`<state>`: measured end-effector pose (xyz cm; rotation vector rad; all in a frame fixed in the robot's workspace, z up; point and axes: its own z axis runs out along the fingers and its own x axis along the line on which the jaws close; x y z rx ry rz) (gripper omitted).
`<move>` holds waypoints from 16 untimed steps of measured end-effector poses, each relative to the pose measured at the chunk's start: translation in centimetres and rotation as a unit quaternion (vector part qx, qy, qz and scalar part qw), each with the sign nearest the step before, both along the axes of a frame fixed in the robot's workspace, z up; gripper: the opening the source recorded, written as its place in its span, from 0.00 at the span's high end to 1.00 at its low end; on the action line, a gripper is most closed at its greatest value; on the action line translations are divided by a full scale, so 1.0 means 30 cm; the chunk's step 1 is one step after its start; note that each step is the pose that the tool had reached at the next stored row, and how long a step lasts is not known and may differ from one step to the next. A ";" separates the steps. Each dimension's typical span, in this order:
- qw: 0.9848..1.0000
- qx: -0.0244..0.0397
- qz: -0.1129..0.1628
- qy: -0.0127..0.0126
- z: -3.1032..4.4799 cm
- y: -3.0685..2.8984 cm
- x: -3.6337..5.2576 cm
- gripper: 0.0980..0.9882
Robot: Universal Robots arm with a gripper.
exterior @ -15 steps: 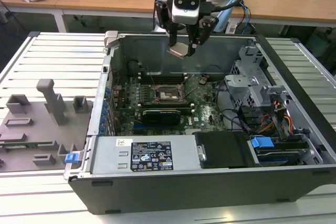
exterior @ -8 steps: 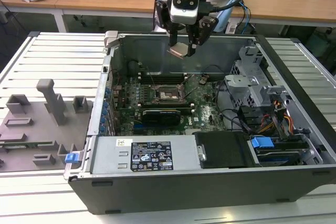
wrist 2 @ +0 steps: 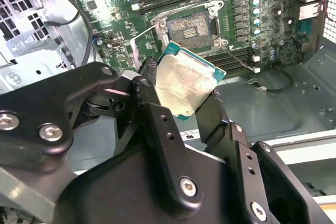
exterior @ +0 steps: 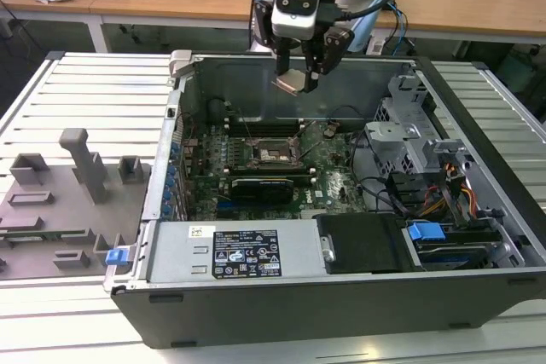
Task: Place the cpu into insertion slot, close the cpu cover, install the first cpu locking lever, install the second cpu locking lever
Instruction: 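Place the cpu into insertion slot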
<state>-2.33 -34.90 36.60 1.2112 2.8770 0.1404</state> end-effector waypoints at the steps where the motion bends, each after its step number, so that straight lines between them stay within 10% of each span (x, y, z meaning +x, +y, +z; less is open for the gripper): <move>1: 1.000 0.000 -0.004 0.000 0.000 0.000 0.000 0.50; 11: 0.999 0.000 -0.033 0.000 -0.001 0.000 0.000 0.50; 16: 0.997 0.000 -0.079 0.000 -0.008 0.000 0.000 0.50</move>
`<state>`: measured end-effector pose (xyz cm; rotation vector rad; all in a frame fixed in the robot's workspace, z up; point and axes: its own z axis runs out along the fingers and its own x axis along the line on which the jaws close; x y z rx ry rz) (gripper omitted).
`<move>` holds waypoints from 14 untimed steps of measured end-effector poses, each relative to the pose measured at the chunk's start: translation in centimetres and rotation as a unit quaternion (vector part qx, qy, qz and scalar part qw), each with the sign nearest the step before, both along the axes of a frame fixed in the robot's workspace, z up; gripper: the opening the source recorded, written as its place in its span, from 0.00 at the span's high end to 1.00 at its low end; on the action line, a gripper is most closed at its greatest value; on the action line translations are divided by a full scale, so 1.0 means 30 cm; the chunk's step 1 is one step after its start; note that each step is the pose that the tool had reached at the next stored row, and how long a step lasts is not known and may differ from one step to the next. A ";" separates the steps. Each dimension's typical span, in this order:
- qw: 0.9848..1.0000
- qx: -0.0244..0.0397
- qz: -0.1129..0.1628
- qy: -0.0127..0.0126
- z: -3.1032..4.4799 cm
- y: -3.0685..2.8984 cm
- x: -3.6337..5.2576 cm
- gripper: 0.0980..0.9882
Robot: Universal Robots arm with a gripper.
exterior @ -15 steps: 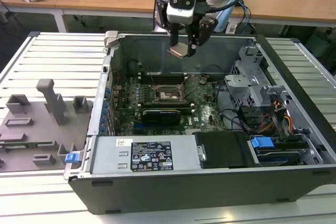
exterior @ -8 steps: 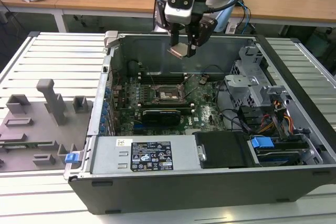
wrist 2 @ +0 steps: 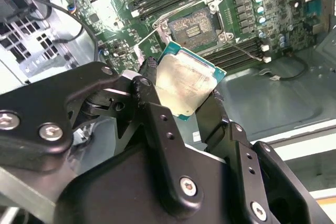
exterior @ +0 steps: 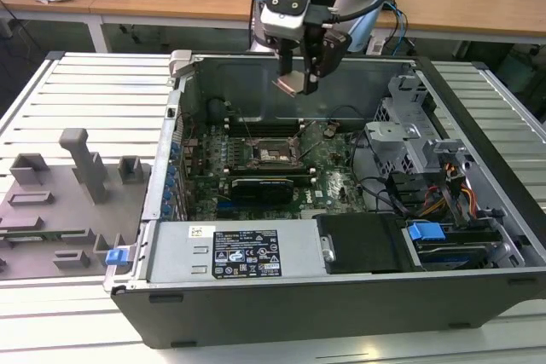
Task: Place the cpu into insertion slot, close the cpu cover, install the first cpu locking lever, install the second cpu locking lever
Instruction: 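Place the cpu into insertion slot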
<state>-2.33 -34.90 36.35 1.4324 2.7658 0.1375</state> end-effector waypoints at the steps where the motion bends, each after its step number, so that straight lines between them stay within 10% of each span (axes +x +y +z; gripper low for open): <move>1: 1.000 0.000 -0.008 0.000 -0.001 0.000 0.000 0.50; 14: 0.997 0.000 -0.073 0.000 -0.011 0.000 -0.005 0.50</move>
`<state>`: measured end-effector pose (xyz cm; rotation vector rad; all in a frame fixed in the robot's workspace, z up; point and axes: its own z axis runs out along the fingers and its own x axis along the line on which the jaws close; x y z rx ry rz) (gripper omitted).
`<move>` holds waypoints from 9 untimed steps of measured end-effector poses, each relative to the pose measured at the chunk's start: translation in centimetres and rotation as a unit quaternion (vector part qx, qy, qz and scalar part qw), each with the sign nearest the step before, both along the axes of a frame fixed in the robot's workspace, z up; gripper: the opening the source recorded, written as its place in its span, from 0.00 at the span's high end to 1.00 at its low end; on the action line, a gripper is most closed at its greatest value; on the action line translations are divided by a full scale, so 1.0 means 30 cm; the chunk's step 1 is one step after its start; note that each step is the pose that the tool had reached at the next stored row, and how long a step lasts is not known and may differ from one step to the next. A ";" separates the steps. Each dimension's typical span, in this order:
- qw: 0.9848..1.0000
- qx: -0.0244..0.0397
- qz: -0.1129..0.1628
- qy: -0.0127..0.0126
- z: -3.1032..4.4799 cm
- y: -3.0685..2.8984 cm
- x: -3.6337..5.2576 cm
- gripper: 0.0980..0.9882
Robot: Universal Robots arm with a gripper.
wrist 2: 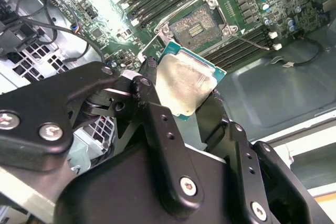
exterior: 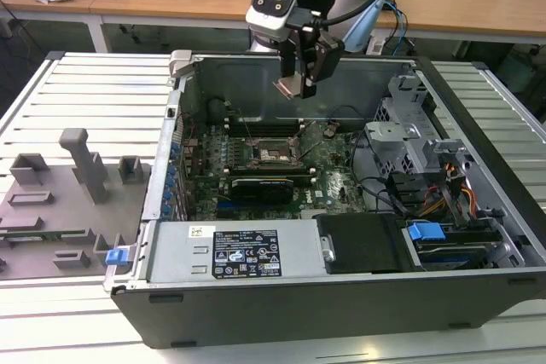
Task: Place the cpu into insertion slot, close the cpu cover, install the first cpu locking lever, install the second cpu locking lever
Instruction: 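Place the cpu into insertion slot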
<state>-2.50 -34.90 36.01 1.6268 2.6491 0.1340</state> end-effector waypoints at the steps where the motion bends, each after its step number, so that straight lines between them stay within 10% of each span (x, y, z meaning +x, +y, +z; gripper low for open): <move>1: 1.000 0.000 0.000 0.000 0.000 0.000 0.000 0.50; 9: 1.000 0.000 -0.002 0.000 -0.002 0.000 0.000 0.50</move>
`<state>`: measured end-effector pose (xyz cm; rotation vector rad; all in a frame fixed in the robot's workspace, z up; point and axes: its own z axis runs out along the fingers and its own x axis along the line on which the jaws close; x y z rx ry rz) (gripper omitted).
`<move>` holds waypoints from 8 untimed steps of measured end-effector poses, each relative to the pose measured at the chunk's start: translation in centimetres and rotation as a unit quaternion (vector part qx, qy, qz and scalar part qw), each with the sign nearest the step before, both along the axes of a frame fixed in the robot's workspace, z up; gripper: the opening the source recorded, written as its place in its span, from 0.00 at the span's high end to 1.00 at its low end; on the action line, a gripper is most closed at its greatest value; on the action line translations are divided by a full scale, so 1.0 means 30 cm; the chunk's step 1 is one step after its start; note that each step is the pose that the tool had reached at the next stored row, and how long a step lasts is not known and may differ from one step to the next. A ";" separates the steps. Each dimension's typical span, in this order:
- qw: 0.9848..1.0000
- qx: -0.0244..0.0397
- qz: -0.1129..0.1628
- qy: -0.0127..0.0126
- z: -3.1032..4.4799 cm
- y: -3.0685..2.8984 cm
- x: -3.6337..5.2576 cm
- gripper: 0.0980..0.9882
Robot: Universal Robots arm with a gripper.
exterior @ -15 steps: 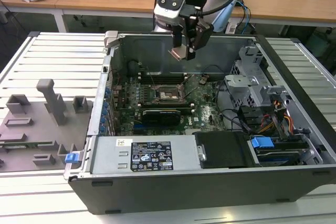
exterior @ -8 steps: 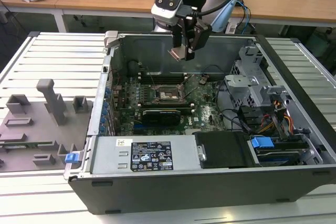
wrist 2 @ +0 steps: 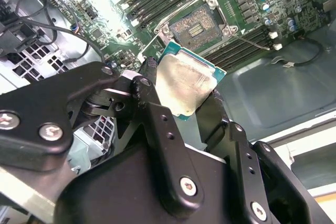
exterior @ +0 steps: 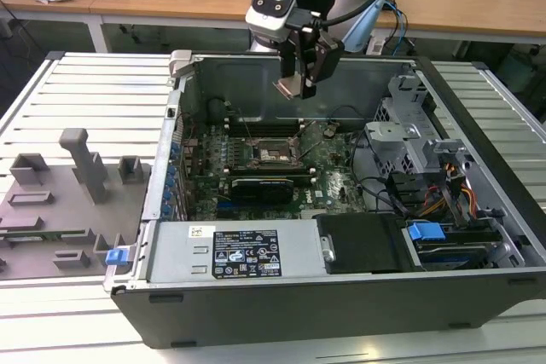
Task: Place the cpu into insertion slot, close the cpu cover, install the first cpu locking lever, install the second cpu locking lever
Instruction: 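Place the cpu into insertion slot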
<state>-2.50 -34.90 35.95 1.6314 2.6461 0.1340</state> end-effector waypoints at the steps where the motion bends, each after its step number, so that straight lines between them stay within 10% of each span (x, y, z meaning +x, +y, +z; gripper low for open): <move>1: 1.000 0.000 -0.002 0.000 0.000 0.000 0.000 0.50; 8: 0.999 0.000 -0.042 0.000 -0.003 0.000 0.000 0.50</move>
